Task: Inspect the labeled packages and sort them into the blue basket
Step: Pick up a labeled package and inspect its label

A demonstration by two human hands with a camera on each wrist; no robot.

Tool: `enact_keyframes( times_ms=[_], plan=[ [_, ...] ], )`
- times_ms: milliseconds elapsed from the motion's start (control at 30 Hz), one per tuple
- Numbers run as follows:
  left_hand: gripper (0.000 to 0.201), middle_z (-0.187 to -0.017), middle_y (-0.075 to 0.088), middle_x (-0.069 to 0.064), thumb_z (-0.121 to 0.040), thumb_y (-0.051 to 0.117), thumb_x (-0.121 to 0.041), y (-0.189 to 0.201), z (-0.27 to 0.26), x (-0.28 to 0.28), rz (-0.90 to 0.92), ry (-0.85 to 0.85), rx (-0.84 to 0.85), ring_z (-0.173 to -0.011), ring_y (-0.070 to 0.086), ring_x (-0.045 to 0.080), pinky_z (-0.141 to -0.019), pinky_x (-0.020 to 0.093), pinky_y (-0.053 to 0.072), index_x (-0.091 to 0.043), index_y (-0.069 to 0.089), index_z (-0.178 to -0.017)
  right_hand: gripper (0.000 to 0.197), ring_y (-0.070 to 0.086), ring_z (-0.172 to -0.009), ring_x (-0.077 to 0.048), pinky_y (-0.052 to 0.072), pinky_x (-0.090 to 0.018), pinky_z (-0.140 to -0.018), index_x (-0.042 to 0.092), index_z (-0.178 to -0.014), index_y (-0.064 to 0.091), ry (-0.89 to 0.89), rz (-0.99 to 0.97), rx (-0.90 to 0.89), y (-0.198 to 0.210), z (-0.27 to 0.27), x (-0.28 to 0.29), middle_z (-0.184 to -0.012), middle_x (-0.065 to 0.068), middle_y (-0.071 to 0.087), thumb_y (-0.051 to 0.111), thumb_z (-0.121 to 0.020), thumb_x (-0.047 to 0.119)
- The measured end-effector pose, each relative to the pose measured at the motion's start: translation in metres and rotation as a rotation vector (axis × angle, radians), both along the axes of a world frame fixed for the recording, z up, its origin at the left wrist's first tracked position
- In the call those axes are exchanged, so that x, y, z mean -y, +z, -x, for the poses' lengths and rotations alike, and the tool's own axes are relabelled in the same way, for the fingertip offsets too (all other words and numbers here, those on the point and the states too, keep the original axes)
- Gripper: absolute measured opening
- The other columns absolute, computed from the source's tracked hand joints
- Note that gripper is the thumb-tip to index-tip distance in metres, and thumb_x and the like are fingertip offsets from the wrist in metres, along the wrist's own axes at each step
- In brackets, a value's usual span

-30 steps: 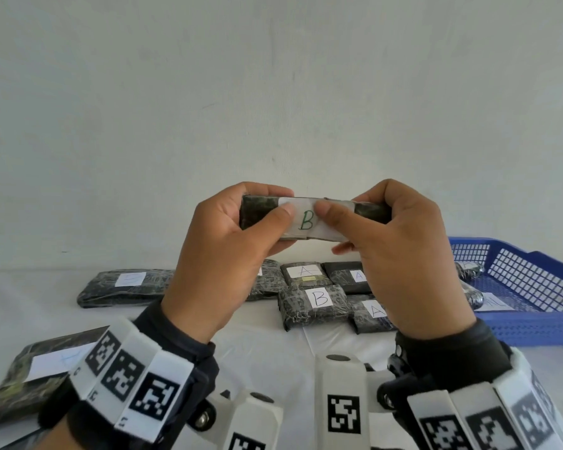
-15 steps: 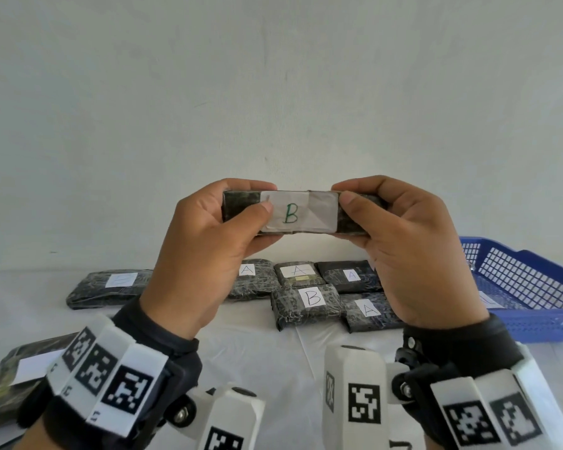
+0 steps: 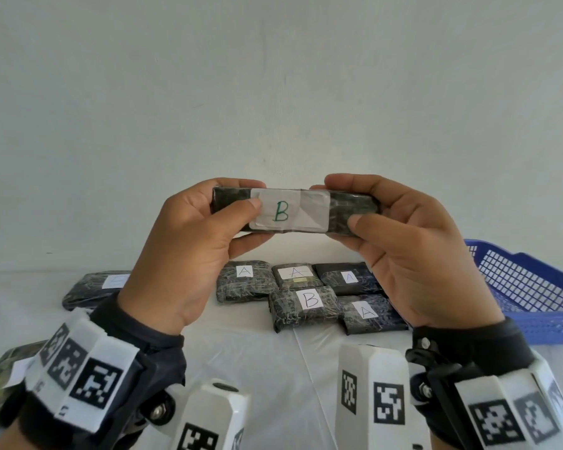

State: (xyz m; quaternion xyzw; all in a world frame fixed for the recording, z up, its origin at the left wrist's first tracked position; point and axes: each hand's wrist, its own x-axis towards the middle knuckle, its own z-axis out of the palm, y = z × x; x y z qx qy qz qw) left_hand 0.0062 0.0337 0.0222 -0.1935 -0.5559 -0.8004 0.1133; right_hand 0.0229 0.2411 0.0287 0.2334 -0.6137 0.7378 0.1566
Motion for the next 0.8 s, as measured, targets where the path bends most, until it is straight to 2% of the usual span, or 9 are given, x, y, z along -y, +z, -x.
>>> enact_keyframes(
  times_ms=[133, 200, 300, 367, 433, 500, 600, 733, 800],
  plan=[
    [0.016, -0.088, 0.079, 0.011, -0.096, 0.060, 0.002, -0.001, 0.001, 0.001, -0.008, -0.042, 0.037, -0.087, 0.079, 0.021, -0.074, 0.028, 0.063, -0.008, 0.074, -0.095, 0.041, 0.077, -0.100, -0.023, 0.062, -0.030, -0.090, 0.010, -0.108, 0.074, -0.044, -0.040, 0.007, -0.002, 0.003, -0.001, -0.104, -0.012, 0.081, 0.052, -0.077, -0.004],
    [0.016, -0.089, 0.079, 0.011, -0.094, 0.062, 0.003, -0.002, 0.002, 0.001, 0.012, -0.032, 0.027, -0.088, 0.079, 0.021, -0.073, 0.027, 0.063, -0.007, 0.073, -0.097, 0.037, 0.077, -0.099, -0.025, 0.062, -0.033, -0.091, 0.008, -0.110, 0.073, -0.039, -0.058, 0.018, -0.002, 0.003, 0.000, -0.101, -0.013, 0.080, 0.056, -0.084, -0.013],
    [0.016, -0.091, 0.079, 0.013, -0.092, 0.065, 0.003, -0.004, 0.002, -0.001, 0.011, -0.008, 0.019, -0.089, 0.079, 0.022, -0.073, 0.026, 0.063, -0.009, 0.074, -0.095, 0.042, 0.078, -0.096, -0.026, 0.063, -0.034, -0.087, 0.004, -0.110, 0.071, -0.063, -0.071, 0.042, -0.003, 0.002, 0.000, -0.095, -0.012, 0.079, 0.047, -0.092, -0.025],
    [0.015, -0.093, 0.079, 0.014, -0.091, 0.067, 0.003, -0.004, 0.001, -0.002, 0.014, 0.003, 0.014, -0.090, 0.079, 0.024, -0.074, 0.027, 0.063, -0.009, 0.074, -0.096, 0.034, 0.077, -0.096, -0.026, 0.063, -0.038, -0.090, 0.008, -0.109, 0.073, -0.071, -0.072, 0.034, -0.001, 0.001, 0.002, -0.095, -0.012, 0.079, 0.059, -0.089, -0.017],
    [0.016, -0.091, 0.080, 0.012, -0.090, 0.068, 0.004, -0.005, 0.001, -0.003, 0.017, 0.021, -0.004, -0.091, 0.079, 0.025, -0.075, 0.028, 0.064, -0.010, 0.074, -0.096, 0.030, 0.076, -0.096, -0.033, 0.062, -0.047, -0.095, 0.015, -0.106, 0.076, -0.120, -0.120, 0.010, -0.001, 0.001, 0.004, -0.097, -0.012, 0.079, 0.076, -0.081, -0.002],
    [0.017, -0.089, 0.079, 0.011, -0.090, 0.069, 0.004, -0.004, 0.000, -0.004, 0.029, 0.042, -0.034, -0.092, 0.079, 0.025, -0.076, 0.028, 0.064, -0.011, 0.074, -0.095, 0.030, 0.076, -0.097, -0.038, 0.063, -0.050, -0.092, 0.015, -0.101, 0.075, -0.217, -0.153, -0.014, -0.002, 0.001, 0.009, -0.097, -0.015, 0.079, 0.082, -0.081, -0.006],
    [0.020, -0.090, 0.078, 0.010, -0.088, 0.073, 0.004, -0.007, -0.001, -0.007, 0.087, 0.082, -0.069, -0.093, 0.079, 0.025, -0.076, 0.027, 0.063, -0.014, 0.074, -0.094, 0.030, 0.077, -0.089, -0.035, 0.065, -0.044, -0.083, 0.012, -0.098, 0.073, -0.308, -0.172, -0.025, -0.001, 0.000, 0.017, -0.092, -0.016, 0.078, 0.078, -0.082, -0.012],
    [0.020, -0.089, 0.079, 0.004, -0.088, 0.076, 0.001, -0.010, 0.000, -0.009, 0.124, 0.116, -0.058, -0.093, 0.079, 0.025, -0.076, 0.029, 0.063, -0.017, 0.073, -0.096, 0.029, 0.067, -0.067, -0.010, 0.055, -0.020, -0.062, 0.013, -0.098, 0.073, -0.364, -0.223, -0.026, -0.002, -0.002, 0.020, -0.080, -0.004, 0.076, 0.087, -0.077, 0.000],
    [0.020, -0.089, 0.078, -0.001, -0.087, 0.081, -0.008, -0.013, -0.001, -0.012, 0.231, 0.176, -0.115, -0.090, 0.077, 0.018, -0.077, 0.030, 0.063, -0.022, 0.073, -0.101, 0.027, 0.065, -0.065, -0.008, 0.054, -0.018, -0.059, 0.014, -0.096, 0.072, -0.426, -0.237, -0.030, -0.004, -0.001, 0.022, -0.080, -0.002, 0.076, 0.089, -0.077, 0.005]
  ],
)
